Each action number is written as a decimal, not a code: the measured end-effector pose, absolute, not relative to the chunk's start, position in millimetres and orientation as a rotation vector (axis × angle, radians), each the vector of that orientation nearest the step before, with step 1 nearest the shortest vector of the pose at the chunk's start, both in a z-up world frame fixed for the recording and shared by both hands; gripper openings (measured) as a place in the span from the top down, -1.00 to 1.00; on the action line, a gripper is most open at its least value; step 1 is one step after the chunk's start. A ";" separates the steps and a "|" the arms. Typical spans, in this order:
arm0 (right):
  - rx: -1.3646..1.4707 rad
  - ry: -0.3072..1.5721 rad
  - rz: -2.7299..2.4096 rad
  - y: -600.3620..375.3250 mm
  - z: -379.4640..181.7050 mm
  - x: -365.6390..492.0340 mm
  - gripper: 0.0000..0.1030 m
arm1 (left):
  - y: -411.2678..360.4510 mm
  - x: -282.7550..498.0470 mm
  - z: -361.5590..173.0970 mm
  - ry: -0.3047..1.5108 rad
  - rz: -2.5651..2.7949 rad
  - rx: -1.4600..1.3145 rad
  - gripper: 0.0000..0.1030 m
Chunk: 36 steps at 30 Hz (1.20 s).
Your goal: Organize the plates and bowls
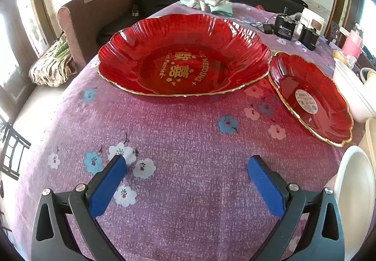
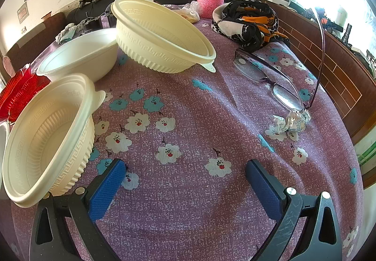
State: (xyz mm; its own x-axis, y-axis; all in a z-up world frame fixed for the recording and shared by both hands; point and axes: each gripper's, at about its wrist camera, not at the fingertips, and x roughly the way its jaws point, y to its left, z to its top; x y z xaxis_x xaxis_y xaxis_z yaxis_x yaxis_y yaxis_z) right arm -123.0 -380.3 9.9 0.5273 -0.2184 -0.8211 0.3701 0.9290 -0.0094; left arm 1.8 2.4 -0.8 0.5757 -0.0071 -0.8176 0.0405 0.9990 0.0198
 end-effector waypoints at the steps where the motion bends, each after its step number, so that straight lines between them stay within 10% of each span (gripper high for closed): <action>1: 0.174 0.954 -0.354 -379.8 9.9 -122.9 -0.98 | 3.3 2.0 -0.2 0.974 -0.027 0.037 -1.00; 36: 0.370 0.980 -0.091 -338.8 116.9 -170.7 -0.81 | 42.3 -100.2 118.9 0.930 -0.056 0.024 -1.00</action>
State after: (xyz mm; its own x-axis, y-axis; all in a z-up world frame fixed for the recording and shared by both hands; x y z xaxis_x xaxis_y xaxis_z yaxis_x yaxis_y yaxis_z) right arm -170.7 -338.8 116.9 0.5587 0.0897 -0.8245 0.2404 0.9339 0.2645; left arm -100.2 42.3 118.9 0.5966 -0.0376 -0.8016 0.0584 0.9983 -0.0033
